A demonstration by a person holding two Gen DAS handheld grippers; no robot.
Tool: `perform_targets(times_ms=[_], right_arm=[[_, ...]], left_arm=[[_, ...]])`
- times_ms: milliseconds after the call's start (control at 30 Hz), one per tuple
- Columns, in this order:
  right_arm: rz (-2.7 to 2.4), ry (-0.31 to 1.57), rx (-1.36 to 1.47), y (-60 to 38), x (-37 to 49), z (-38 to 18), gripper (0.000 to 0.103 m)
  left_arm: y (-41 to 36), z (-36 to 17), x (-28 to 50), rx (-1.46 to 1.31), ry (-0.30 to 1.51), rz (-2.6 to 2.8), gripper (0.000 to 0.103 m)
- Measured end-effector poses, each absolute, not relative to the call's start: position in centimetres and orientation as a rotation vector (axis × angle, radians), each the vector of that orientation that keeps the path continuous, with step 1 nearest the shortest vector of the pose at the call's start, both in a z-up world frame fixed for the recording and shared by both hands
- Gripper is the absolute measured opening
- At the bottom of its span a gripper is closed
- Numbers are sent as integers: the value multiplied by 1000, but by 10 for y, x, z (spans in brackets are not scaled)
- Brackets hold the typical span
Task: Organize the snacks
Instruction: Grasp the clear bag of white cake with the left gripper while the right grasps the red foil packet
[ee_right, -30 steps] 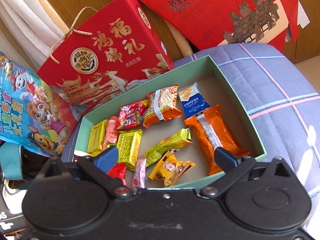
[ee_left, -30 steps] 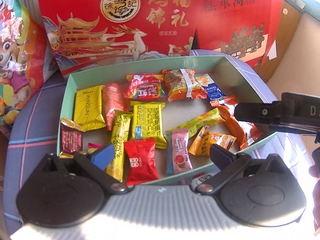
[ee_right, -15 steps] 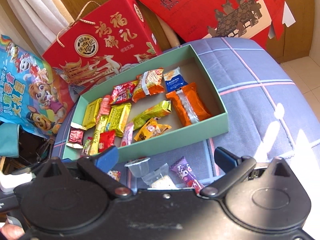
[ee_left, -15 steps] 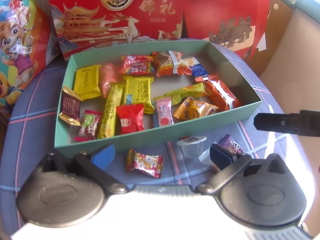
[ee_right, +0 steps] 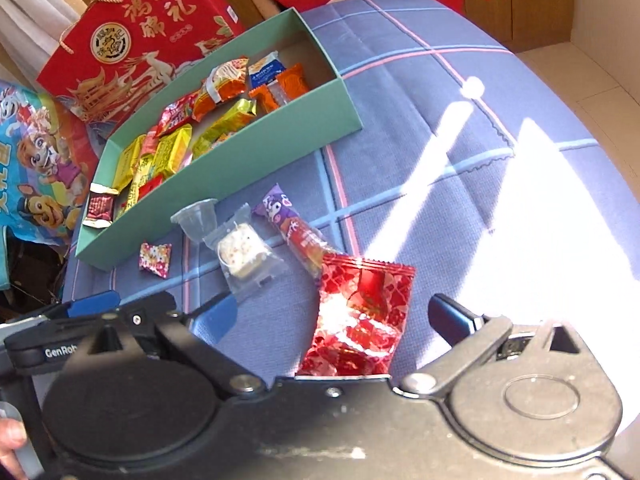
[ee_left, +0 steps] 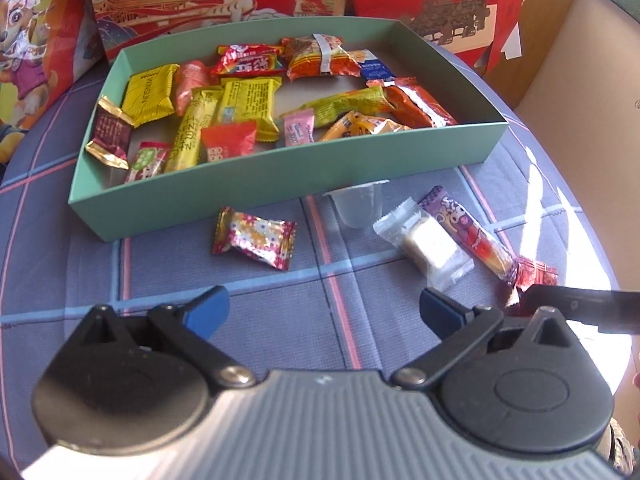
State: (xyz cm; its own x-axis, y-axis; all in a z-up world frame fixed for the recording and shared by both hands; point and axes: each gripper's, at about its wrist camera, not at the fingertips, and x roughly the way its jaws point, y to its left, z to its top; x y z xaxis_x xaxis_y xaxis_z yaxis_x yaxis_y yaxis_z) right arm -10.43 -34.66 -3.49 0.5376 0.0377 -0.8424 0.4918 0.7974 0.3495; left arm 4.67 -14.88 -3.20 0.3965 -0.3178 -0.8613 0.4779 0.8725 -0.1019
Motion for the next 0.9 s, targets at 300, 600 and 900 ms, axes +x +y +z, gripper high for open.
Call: perform_targets(times_ms=[300, 600, 900], right_arm=[[-321, 957, 489, -323, -123, -45, 57], [-308, 906, 469, -339, -126, -41, 35], [-233, 909, 440, -352, -133, -46, 38]], left_arm=[[-142, -34, 47, 150, 1055, -489, 103], [-172, -32, 52, 159, 1046, -493, 103], [-231, -45, 62, 167, 1073, -479, 89]])
